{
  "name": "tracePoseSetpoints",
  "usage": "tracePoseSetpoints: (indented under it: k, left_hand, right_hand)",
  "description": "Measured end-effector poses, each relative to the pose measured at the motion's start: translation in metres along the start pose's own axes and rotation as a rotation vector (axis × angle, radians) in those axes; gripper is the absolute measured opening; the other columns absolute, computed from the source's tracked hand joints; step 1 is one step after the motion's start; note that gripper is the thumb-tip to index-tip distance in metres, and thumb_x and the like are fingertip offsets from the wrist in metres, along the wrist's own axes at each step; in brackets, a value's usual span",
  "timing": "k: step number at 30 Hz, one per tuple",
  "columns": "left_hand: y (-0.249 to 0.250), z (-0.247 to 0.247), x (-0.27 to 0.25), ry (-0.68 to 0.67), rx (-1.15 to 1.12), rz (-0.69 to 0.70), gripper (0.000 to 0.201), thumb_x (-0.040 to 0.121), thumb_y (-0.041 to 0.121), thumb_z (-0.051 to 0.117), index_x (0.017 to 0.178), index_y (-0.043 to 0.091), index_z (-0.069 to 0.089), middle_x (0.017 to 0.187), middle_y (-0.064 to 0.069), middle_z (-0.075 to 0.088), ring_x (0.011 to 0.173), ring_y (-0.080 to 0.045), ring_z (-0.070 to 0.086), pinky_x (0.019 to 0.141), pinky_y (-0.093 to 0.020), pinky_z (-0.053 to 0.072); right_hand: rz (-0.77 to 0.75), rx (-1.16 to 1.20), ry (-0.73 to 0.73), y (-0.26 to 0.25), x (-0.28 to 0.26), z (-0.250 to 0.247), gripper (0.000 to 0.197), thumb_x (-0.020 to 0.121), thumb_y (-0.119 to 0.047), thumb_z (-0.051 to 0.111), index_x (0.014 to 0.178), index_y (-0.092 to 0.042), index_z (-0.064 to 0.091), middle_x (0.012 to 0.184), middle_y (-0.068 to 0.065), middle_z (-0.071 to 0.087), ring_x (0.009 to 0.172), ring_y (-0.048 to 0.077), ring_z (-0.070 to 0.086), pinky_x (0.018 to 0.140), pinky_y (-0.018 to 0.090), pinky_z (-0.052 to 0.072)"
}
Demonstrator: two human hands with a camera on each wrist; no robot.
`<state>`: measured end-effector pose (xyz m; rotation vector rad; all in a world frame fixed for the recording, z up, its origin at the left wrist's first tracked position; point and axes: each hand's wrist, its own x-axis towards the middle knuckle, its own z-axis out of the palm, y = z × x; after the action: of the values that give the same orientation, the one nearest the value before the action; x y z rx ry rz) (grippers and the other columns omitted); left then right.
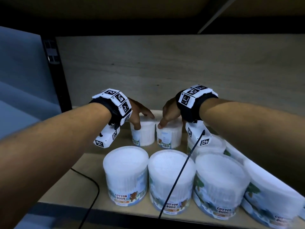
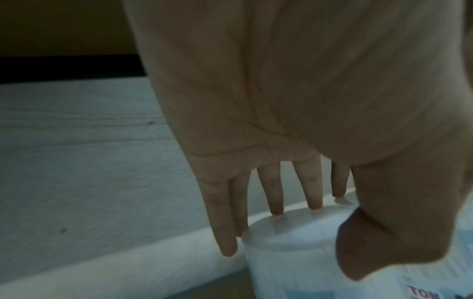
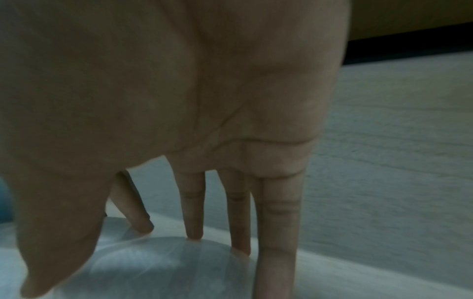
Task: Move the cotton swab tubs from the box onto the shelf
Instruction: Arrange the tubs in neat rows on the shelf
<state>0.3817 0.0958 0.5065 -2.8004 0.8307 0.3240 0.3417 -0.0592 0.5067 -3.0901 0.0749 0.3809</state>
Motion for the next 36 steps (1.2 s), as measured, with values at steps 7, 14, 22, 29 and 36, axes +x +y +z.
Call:
tracePoseSetpoints:
  k: [7,14,22,29,36]
  left_hand:
    - [-0.003,0.005,0.005,0.033,-0.048,-0.023,0.072,0.082,0.039,0.070,0.143,0.048,0.035,0.149,0.010,0.041,0.133,-0.016,0.041,0.112,-0.035,0.035]
    - [0.003,0.011,0.007,0.086,-0.162,-0.089,0.071,0.082,0.045,0.072,0.145,0.038,0.039,0.140,0.002,0.046,0.117,-0.019,0.049,0.091,-0.028,0.051]
    - [0.009,0.011,0.001,0.154,-0.123,-0.177,0.069,0.074,0.066,0.070,0.131,0.030,0.052,0.126,0.003,0.053,0.104,-0.014,0.047,0.083,-0.026,0.040]
    - [0.016,0.007,-0.007,0.109,-0.169,-0.244,0.073,0.075,0.067,0.068,0.123,0.012,0.061,0.121,-0.009,0.064,0.068,-0.013,0.059,0.056,-0.017,0.042]
    - [0.010,0.009,0.003,0.121,-0.141,-0.286,0.075,0.059,0.085,0.063,0.074,0.012,0.061,0.075,-0.003,0.063,0.070,-0.018,0.057,0.061,-0.027,0.040]
  right_hand:
    - [-0.044,-0.025,0.020,0.000,-0.008,0.000,0.062,0.087,-0.038,0.072,0.137,-0.009,0.052,0.133,0.009,0.055,0.097,0.023,0.055,0.067,0.029,0.053]
    - [-0.146,-0.173,0.045,0.007,-0.022,-0.002,0.059,0.092,-0.033,0.066,0.145,-0.018,0.045,0.124,0.002,0.049,0.097,0.015,0.046,0.050,0.015,0.043]
    - [-0.148,-0.071,0.000,0.012,-0.011,0.001,0.066,0.083,-0.023,0.074,0.142,-0.033,0.045,0.134,-0.002,0.049,0.110,0.020,0.051,0.064,0.027,0.054]
    - [-0.197,-0.044,-0.053,0.011,-0.011,0.001,0.074,0.078,-0.013,0.075,0.140,-0.038,0.043,0.140,0.000,0.049,0.120,0.025,0.053,0.088,0.047,0.058]
    - [-0.219,-0.010,-0.078,0.013,-0.005,0.001,0.088,0.073,-0.003,0.075,0.143,-0.037,0.034,0.149,-0.007,0.045,0.122,0.023,0.049,0.096,0.046,0.054]
